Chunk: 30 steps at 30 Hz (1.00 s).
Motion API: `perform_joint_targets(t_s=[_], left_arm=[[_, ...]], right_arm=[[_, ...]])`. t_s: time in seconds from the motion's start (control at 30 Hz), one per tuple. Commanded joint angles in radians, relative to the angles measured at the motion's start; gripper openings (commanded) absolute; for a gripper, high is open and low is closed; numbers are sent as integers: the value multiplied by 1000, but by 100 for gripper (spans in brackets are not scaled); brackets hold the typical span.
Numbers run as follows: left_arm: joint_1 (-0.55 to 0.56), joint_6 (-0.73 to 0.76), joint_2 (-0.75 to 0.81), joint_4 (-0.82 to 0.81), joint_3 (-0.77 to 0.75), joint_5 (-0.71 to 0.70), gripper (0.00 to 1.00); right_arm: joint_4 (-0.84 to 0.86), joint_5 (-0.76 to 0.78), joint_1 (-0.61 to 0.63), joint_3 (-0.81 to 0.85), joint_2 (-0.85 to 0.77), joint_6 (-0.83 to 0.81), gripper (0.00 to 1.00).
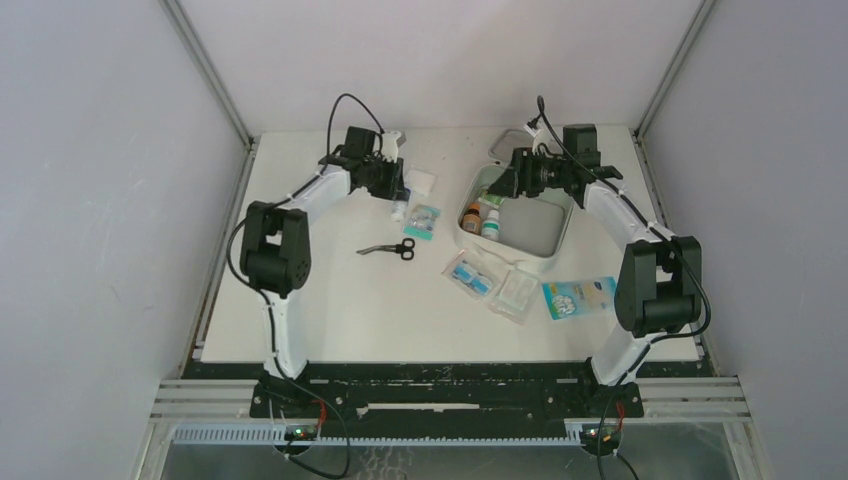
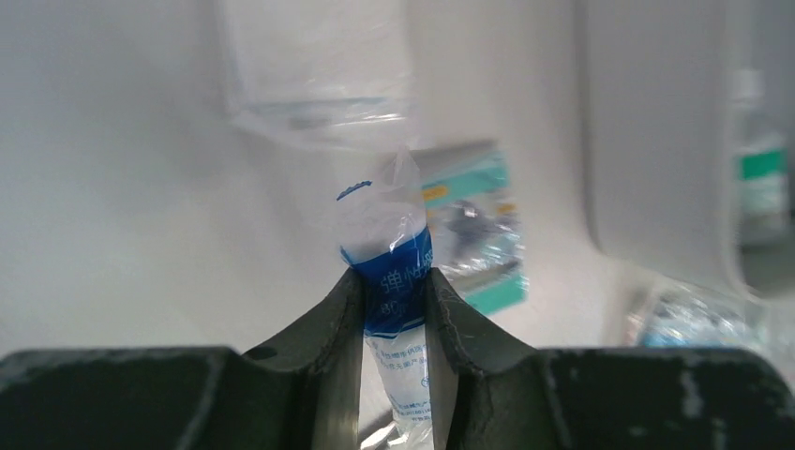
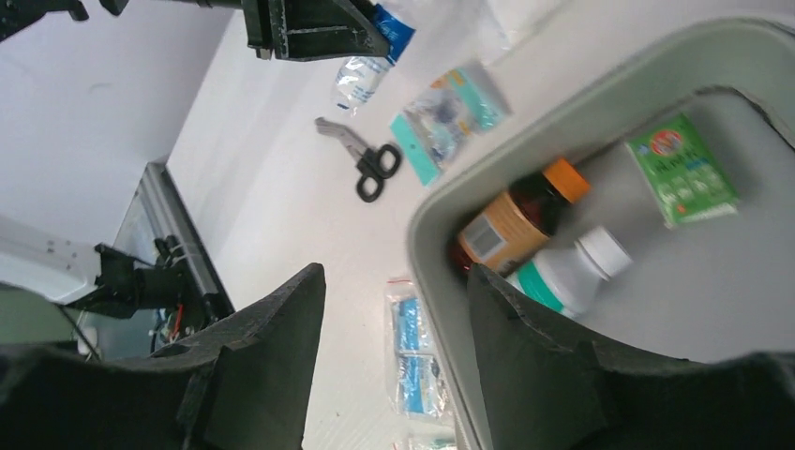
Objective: Organize the medicine kit
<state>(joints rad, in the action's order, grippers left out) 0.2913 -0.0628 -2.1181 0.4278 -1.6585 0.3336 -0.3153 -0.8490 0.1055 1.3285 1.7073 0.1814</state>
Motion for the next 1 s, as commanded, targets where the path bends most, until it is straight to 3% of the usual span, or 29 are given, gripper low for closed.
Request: perform_joint_targets(t_s=[0.0,0.3,0.53,0.6,0.83,0.97], left_arm=[[6,128,199,-49,31,306,28],[77,160,438,-127,202,629,28],[154,148,530,-180,287,669,28],[164,139,540,-190,295,677,28],[174,130,546,-197,306,677,28],[174,133,546,-198,304,680,28]], right_arm=[[121,-143,38,3,-37,5,58],[254,-300,122,3,-41,64,73],[273,-378,183,4,-70,59,79],[262,-385,194,3,-78,51,77],[263,-411,202,4,-85,66,53],[250,-414,206,3,-75,61,48]])
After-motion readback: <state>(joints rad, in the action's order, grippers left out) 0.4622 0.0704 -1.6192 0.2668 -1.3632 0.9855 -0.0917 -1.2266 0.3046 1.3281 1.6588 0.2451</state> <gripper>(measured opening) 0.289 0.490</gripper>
